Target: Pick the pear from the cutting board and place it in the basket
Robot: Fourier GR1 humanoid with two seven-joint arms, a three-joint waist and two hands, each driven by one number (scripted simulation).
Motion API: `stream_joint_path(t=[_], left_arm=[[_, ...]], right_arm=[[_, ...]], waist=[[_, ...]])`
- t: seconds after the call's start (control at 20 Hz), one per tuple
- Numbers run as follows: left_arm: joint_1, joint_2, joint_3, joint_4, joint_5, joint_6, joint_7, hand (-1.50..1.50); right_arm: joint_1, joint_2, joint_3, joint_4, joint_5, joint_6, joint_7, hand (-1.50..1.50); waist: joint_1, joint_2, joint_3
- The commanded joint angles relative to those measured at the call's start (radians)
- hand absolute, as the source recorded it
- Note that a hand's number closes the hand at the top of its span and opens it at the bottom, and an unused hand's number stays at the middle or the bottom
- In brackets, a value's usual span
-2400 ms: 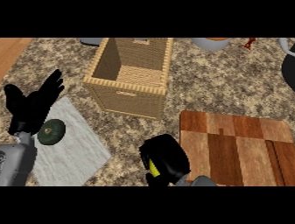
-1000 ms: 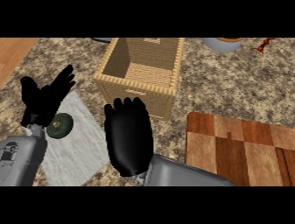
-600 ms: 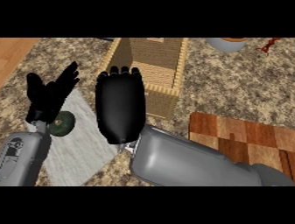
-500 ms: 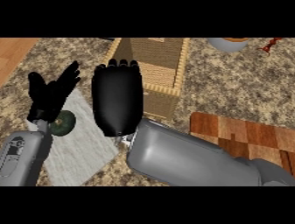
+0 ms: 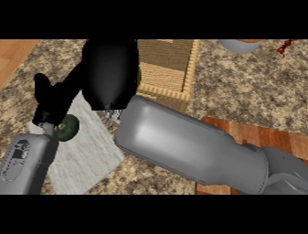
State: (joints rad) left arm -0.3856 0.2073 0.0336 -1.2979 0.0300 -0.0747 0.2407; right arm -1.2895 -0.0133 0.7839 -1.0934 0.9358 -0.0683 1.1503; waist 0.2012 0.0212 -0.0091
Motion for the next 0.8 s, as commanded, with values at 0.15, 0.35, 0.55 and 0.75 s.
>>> stream_joint_path(t=[0.15,0.35,0.55,0.75], left_arm=[[-0.011,0.02,0.022,0.002,0.008,0.0,0.02,0.0],[0.005,-0.001,0.009,0.011,0.004,-0.001,-0.015,0.0],[0.011,0.007,0.019,0.0,0.005,0.005,-0.009,0.0],[-0.008,0.002,0.015,0.016,0.004,0.0,-0.012,0.0]], right_arm=[[-0.092,0.013,0.01,0.14,0.046,-0.113,0.224,1.5],[-0.077,0.013,-0.003,0.178,-0.012,-0.144,0.231,-1.5],[-0.095,0.013,0.008,0.222,-0.056,-0.181,0.187,-1.5],[-0.139,0.013,0.014,0.221,-0.101,-0.23,0.152,-1.5]], waist=[[-0.027,-0.007,0.002],[-0.018,0.006,0.002],[-0.026,0.006,0.003],[-0.016,0.009,0.003]])
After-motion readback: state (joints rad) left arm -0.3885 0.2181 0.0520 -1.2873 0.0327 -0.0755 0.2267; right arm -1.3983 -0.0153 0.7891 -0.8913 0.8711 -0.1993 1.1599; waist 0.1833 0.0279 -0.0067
